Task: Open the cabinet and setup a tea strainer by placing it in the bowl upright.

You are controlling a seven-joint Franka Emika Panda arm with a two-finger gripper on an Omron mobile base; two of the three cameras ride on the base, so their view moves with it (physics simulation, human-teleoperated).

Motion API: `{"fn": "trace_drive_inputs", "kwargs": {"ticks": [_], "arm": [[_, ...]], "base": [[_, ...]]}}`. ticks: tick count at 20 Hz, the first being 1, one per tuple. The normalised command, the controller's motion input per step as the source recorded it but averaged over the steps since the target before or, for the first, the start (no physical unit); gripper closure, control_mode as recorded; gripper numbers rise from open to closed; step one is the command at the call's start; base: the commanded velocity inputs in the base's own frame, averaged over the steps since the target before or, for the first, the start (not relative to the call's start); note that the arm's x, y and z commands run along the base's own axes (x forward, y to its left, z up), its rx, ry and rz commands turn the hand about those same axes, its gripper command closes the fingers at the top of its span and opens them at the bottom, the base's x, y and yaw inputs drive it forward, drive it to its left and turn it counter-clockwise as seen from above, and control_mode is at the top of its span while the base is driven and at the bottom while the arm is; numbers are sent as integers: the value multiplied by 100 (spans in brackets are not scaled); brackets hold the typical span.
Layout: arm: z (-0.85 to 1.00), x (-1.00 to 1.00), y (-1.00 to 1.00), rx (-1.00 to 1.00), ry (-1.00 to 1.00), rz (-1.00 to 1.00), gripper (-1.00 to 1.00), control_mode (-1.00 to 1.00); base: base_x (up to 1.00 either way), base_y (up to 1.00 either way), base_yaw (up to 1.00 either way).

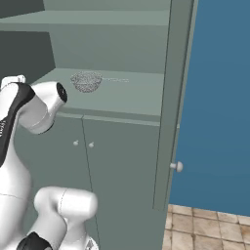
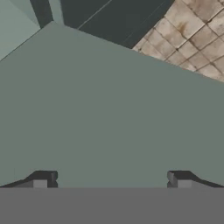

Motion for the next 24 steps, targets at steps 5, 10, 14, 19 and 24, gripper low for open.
{"fn": "trace_drive_inputs", "kwargs": {"ticks": [5,10,14,19,24], "arm": [[-16,0,70,-4,0,7,-100,-100],[-11,0,76,0,5,1,-100,-100],[-10,0,76,0,3,0,-100,-100],[-4,0,58,0,0,0,-100,-100],[0,0,20,0,0,0,-100,-100]], "base": [[0,0,0],[0,0,0],[0,0,0],[0,0,0],[0,0,0]]}}
